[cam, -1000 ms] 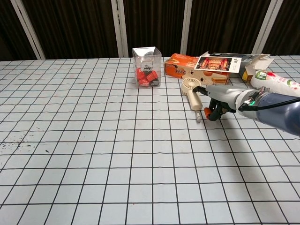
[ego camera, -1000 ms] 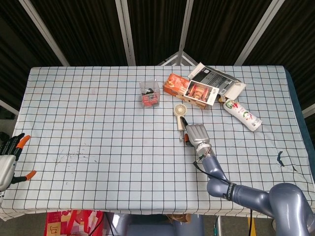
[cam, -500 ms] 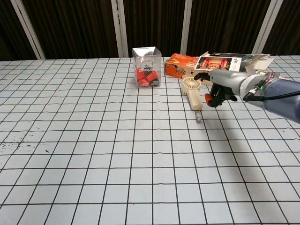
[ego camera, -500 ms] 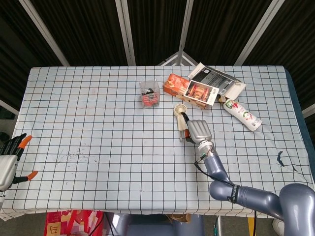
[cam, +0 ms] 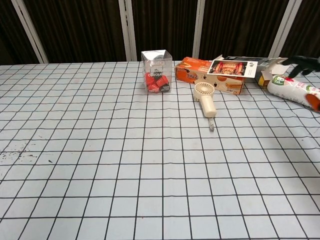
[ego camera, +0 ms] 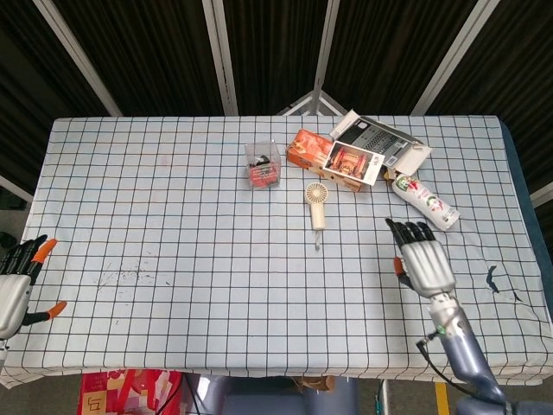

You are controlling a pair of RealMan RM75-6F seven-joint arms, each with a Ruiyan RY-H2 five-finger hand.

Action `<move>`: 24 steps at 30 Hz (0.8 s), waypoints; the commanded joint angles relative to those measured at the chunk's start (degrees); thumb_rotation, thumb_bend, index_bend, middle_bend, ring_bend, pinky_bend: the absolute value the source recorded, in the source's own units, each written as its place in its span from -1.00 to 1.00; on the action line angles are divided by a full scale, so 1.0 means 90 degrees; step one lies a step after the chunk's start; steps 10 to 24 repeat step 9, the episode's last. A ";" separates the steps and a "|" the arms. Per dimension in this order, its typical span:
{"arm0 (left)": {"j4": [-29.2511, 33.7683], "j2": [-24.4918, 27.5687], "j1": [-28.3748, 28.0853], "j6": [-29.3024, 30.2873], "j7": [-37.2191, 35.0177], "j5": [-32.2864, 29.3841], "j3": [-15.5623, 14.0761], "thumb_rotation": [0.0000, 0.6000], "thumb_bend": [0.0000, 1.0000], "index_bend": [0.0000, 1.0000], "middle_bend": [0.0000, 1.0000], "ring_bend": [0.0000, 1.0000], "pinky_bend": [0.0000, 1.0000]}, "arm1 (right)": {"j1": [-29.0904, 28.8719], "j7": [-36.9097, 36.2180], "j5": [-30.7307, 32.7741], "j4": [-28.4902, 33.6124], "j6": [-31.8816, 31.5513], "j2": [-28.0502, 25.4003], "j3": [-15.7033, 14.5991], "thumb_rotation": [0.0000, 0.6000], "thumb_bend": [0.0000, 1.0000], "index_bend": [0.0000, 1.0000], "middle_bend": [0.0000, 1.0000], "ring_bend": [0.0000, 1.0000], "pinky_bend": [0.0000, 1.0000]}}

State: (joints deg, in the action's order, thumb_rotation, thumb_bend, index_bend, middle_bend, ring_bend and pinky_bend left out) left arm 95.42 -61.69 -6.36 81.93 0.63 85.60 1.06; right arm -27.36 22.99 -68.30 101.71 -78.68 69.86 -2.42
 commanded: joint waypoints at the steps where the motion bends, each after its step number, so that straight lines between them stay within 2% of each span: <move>1: -0.0007 -0.0039 0.0031 0.0069 0.0106 0.0066 -0.0030 1.00 -0.90 -1.00 -1.00 -1.00 -1.00 | 0.1009 -0.0378 -0.1015 0.0286 -0.1093 -0.0573 -0.0736 1.00 -0.10 -1.00 -1.00 -1.00 -0.92; 4: -0.0075 -0.0135 0.0081 0.0260 0.0291 0.0193 -0.0031 1.00 -0.90 -1.00 -1.00 -1.00 -1.00 | 0.1584 -0.0838 -0.1565 -0.0208 -0.1793 -0.0640 -0.0952 1.00 -0.10 -1.00 -1.00 -1.00 -0.96; 7: -0.0112 -0.0225 0.0132 0.0383 0.0389 0.0256 -0.0043 1.00 -0.90 -1.00 -1.00 -1.00 -1.00 | 0.1978 -0.1285 -0.1750 -0.0601 -0.2164 -0.0577 -0.0943 1.00 -0.11 -1.00 -1.00 -1.00 -1.00; 24: -0.0139 -0.0270 0.0144 0.0432 0.0450 0.0267 -0.0028 1.00 -0.91 -1.00 -1.00 -1.00 -1.00 | 0.2085 -0.1465 -0.1755 -0.0695 -0.2176 -0.0579 -0.0893 1.00 -0.11 -1.00 -1.00 -1.00 -1.00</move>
